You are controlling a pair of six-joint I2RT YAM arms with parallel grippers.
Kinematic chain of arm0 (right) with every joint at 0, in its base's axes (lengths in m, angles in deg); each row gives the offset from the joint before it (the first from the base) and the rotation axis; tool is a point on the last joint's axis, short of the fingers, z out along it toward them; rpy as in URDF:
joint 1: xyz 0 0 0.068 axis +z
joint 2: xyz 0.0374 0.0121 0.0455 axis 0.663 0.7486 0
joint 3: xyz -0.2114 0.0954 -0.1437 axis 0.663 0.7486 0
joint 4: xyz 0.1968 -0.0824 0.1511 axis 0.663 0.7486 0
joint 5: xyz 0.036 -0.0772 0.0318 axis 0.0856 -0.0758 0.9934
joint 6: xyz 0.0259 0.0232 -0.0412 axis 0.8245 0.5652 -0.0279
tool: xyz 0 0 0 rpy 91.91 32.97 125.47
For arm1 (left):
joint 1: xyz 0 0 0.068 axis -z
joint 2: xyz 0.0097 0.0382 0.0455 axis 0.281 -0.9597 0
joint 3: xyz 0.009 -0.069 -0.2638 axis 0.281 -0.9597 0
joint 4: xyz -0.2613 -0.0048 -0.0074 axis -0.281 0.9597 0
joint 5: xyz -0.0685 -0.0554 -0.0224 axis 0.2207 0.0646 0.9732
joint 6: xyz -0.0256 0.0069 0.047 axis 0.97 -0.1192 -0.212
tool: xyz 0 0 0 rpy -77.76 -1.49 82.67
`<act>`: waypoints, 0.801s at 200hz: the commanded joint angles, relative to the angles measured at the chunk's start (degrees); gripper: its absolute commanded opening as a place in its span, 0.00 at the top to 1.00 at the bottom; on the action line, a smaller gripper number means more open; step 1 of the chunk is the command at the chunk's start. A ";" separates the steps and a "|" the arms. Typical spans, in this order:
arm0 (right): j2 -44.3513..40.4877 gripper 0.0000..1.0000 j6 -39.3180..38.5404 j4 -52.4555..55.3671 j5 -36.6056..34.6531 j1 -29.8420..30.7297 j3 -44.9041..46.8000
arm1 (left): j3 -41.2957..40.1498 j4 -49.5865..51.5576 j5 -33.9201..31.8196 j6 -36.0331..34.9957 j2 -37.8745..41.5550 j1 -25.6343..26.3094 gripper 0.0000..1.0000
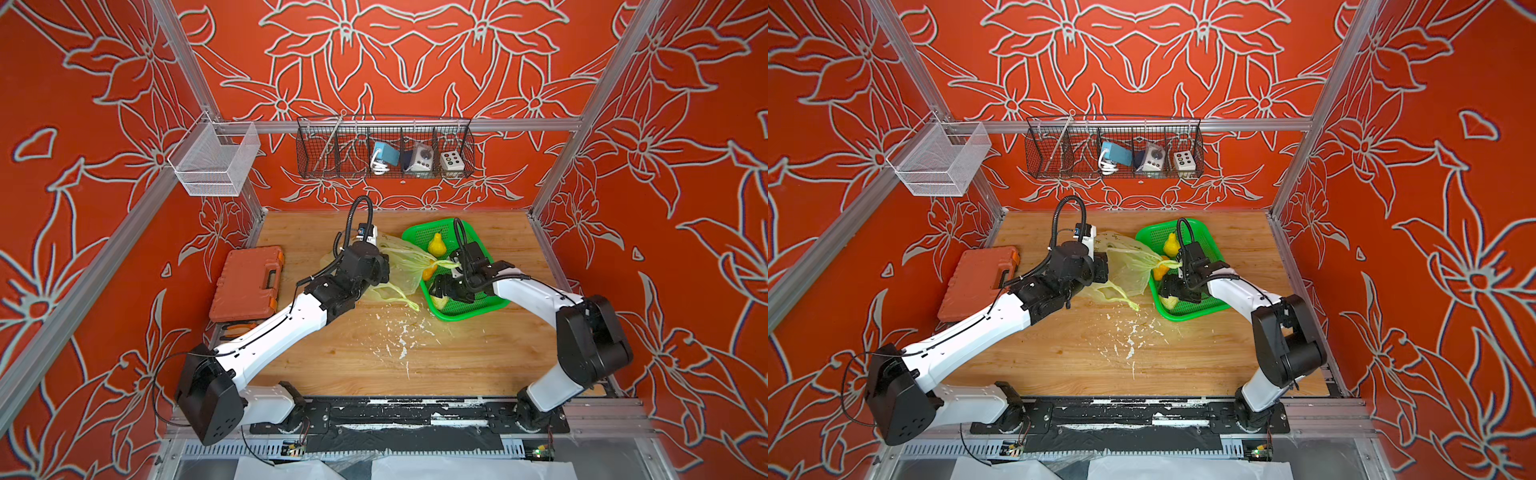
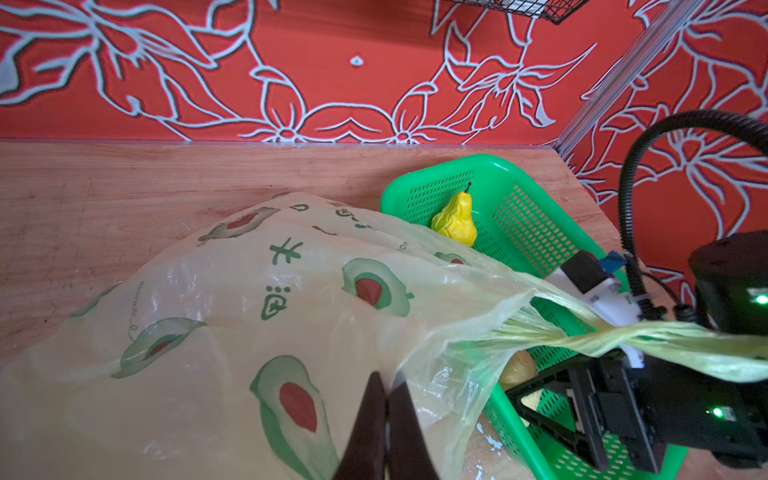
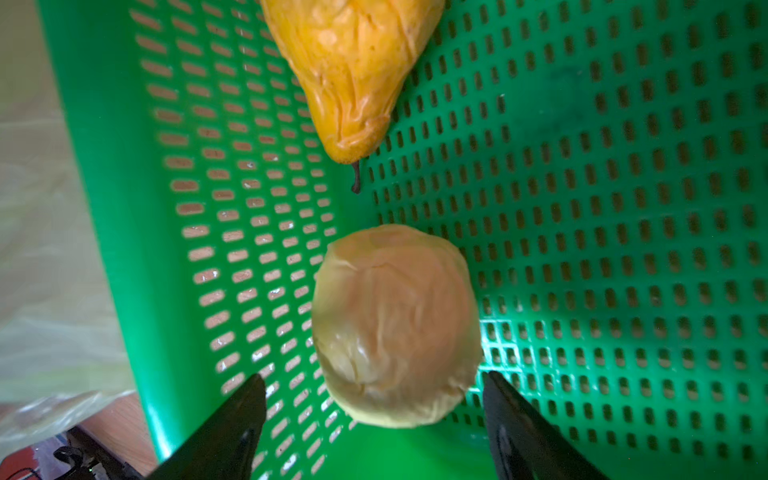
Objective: Place the pears into plastic bags & tie knots
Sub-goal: Pick up the pear from the basket.
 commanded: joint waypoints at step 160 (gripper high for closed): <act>-37.56 0.67 6.13 12.45 10.13 1.54 10.90 | -1.53 -0.05 0.87 1.29 2.14 -0.39 1.00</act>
